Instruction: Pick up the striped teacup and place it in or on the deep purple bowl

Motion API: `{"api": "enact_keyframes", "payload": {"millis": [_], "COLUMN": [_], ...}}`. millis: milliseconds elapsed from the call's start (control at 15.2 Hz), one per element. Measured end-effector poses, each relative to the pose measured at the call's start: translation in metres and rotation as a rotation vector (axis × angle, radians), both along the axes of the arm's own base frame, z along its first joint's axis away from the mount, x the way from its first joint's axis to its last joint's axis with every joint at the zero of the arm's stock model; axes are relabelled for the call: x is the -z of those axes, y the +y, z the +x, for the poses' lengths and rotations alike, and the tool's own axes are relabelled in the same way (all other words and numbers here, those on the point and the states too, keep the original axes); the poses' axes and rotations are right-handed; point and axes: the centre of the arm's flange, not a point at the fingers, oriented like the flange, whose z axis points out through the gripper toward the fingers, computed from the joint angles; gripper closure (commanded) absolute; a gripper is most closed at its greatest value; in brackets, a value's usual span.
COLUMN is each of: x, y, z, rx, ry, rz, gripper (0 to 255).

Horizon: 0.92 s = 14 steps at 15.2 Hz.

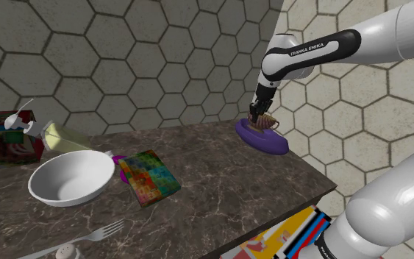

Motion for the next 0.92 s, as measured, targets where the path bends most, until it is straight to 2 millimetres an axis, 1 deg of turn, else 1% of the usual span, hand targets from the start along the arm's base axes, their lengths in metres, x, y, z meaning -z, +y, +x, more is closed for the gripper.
{"api": "enact_keyframes", "payload": {"millis": [132,198,594,660,792,858,924], "x": [0.000,0.000,0.004,-0.002,-0.025,-0.034,-0.040], "y": [0.000,0.000,-0.001,0.000,0.001,0.001,0.002], "z": [0.000,0.000,-0.001,0.000,-0.003,-0.001,-0.001], "rx": [0.000,0.000,0.001,0.001,0.001,0.001,0.001], "ry": [0.000,0.000,0.006,0.006,0.005,0.005,0.006], "rz": [0.000,0.000,0.001,0.001,0.001,0.001,0.001], "gripper": [255,0,0,0,0,0,0]}}
